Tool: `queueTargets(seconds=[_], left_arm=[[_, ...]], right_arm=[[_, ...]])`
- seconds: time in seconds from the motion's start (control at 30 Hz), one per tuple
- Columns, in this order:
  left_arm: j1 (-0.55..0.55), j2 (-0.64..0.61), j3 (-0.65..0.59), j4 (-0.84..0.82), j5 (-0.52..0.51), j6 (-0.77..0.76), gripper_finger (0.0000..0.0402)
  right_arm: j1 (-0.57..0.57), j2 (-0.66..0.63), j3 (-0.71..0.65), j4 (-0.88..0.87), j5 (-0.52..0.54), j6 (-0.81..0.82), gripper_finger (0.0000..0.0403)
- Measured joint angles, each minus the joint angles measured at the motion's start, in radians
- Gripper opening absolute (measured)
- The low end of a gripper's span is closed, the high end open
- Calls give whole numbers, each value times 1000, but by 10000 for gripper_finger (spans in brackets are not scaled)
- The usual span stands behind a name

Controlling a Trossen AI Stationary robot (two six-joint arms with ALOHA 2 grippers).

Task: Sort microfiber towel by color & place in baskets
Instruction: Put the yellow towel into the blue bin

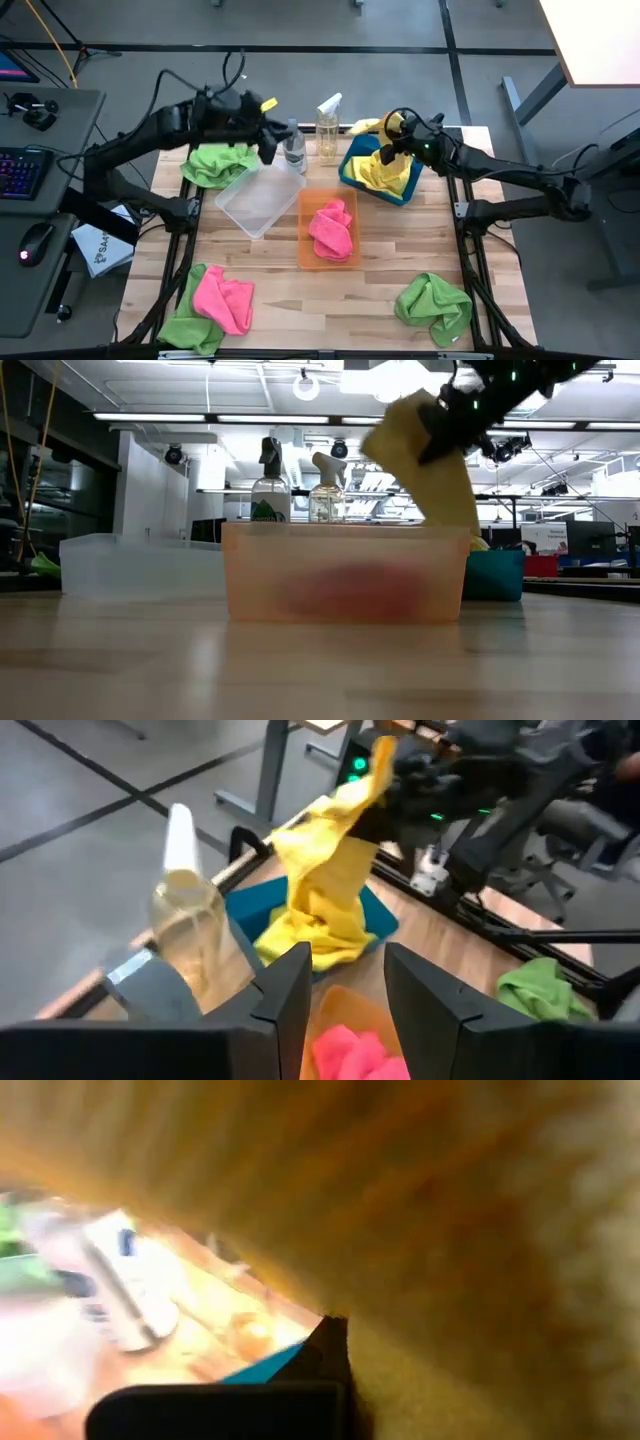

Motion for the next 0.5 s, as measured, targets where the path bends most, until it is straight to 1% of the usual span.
queueTargets(seconds=[0.07,0.13,0.2,0.27,0.37,0.5], left_arm=[[-21,-62,-116,99,0,-21,117],[-36,-116,-223,202,0,-54,117],[-44,-160,-313,287,1,-101,117],[-45,-187,-385,356,0,-143,117],[-45,-212,-458,409,0,-197,117],[-42,-217,-486,421,0,-223,117]], right_arm=[[-42,6,-45,55,-13,0,1],[-72,21,-71,60,-19,0,1],[-81,50,-89,52,-30,12,1],[-78,88,-105,33,-80,41,1],[-51,158,-113,27,-164,94,1],[-5,253,-114,25,-180,170,0]])
